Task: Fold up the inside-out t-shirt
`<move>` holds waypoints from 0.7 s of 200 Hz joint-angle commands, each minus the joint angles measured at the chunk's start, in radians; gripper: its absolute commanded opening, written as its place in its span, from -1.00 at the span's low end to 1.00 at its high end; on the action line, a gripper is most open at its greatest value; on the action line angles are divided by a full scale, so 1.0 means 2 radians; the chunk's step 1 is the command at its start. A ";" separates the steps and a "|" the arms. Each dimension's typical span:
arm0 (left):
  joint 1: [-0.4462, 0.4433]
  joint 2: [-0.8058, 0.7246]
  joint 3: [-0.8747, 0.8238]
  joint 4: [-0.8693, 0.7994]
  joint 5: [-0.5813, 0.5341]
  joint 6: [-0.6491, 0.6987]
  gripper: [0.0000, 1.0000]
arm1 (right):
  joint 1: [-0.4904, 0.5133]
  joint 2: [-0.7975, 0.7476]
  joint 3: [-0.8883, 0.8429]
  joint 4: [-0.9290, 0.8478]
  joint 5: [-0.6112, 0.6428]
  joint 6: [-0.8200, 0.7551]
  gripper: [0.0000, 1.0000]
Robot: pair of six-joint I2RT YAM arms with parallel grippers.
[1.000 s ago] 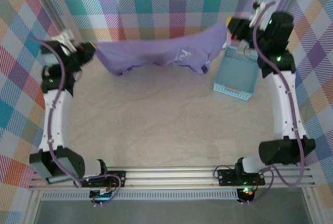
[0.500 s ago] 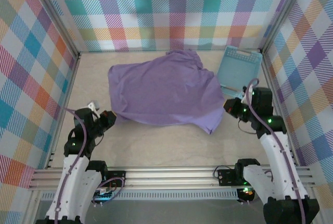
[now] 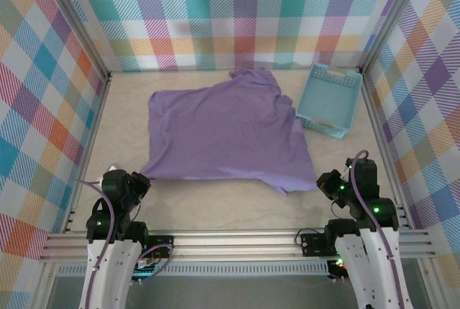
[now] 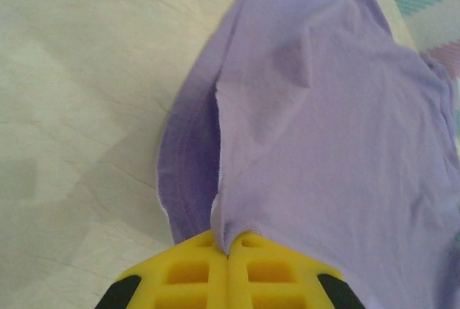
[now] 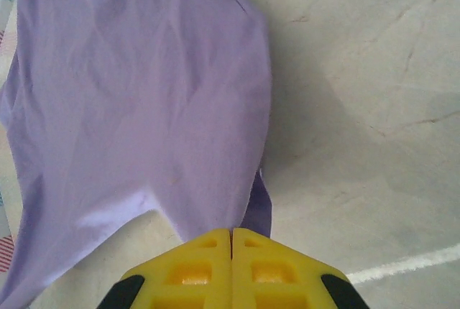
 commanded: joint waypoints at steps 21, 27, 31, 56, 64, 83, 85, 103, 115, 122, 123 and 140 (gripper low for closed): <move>-0.003 0.005 0.008 -0.021 -0.050 -0.018 -0.96 | -0.003 -0.017 -0.003 -0.050 0.021 0.027 -1.00; -0.002 0.010 0.006 -0.019 -0.039 -0.015 -0.94 | -0.004 -0.023 -0.006 -0.055 0.028 0.029 -1.00; -0.002 0.011 0.006 -0.021 -0.035 -0.015 -0.92 | -0.003 -0.027 -0.007 -0.059 0.034 0.031 -1.00; -0.002 0.004 0.004 -0.050 -0.038 -0.041 -0.43 | -0.003 -0.056 0.001 -0.077 0.068 0.038 -0.68; -0.002 -0.005 0.008 -0.059 -0.045 -0.051 -0.26 | -0.003 -0.062 0.011 -0.078 0.080 0.037 -0.37; -0.002 -0.026 0.040 -0.093 -0.097 -0.072 0.27 | -0.003 -0.058 0.041 -0.065 0.098 0.022 0.14; -0.002 -0.030 0.045 -0.095 -0.103 -0.073 0.31 | -0.004 -0.056 0.045 -0.062 0.098 0.020 0.17; -0.002 -0.033 0.078 -0.072 -0.120 -0.063 0.48 | -0.003 -0.024 0.082 -0.035 0.108 -0.003 0.32; -0.002 -0.001 0.095 -0.027 -0.090 -0.045 0.49 | -0.003 0.005 0.101 -0.004 0.095 -0.022 0.36; -0.002 0.030 0.104 0.003 -0.055 -0.036 0.50 | -0.003 0.024 0.108 0.018 0.079 -0.033 0.37; -0.002 0.035 0.106 0.007 -0.050 -0.035 0.50 | -0.003 0.027 0.109 0.023 0.076 -0.035 0.37; -0.004 0.133 0.124 0.074 0.045 -0.016 0.51 | 0.001 0.093 0.113 0.087 0.001 -0.050 0.40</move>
